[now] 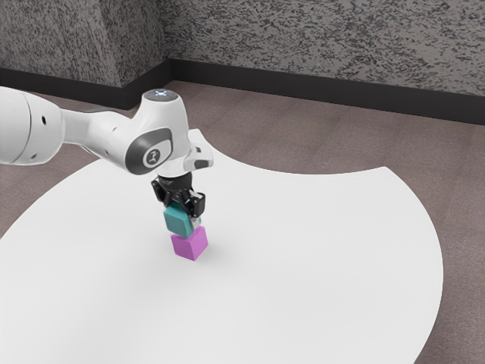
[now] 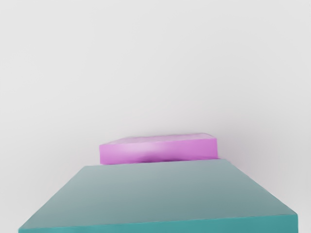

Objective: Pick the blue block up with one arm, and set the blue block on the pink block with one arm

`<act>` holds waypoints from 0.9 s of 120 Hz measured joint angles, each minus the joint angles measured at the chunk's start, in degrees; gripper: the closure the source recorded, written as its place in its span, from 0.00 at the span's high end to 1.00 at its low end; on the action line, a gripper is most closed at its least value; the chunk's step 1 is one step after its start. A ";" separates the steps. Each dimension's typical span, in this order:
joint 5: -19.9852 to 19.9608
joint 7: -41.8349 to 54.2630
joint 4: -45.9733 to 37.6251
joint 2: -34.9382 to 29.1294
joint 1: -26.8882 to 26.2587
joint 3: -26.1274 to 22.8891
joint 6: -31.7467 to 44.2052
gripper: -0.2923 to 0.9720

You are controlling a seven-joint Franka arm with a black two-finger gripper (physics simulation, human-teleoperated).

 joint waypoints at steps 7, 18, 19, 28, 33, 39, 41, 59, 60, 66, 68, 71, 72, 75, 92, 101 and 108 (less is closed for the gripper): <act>0.00 0.08 -0.11 -0.05 0.02 -0.17 -0.04 0.53; 0.00 0.19 -0.16 -0.12 0.00 -0.53 -0.08 0.53; 0.00 0.20 -0.16 -0.12 0.00 -0.54 -0.08 0.53; -0.01 0.27 -0.17 -0.08 0.01 -0.59 -0.03 0.53; -0.01 0.31 -0.17 -0.05 0.01 -0.60 -0.01 0.53; -0.01 0.35 -0.11 0.06 0.01 -0.60 0.03 0.53; -0.01 0.37 -0.08 0.09 0.01 -0.60 0.05 0.53; 0.00 0.47 0.21 0.26 0.02 -0.60 0.17 0.53; 0.00 0.48 0.23 0.27 0.02 -0.60 0.17 0.53; 0.00 0.50 0.35 0.38 0.02 -0.60 0.20 0.53; -0.01 0.51 0.38 0.40 0.02 -0.60 0.21 0.53; -0.03 0.53 0.40 0.42 0.02 -0.60 0.22 0.53; -0.03 0.53 0.41 0.44 0.02 -0.60 0.22 0.53; -0.04 0.54 0.42 0.44 0.02 -0.60 0.23 0.53; -0.90 0.99 0.45 0.45 0.01 -0.54 0.25 0.60; -1.25 1.25 0.45 0.46 0.03 -0.52 0.24 0.64; -1.39 1.43 0.45 0.46 0.05 -0.52 0.24 0.67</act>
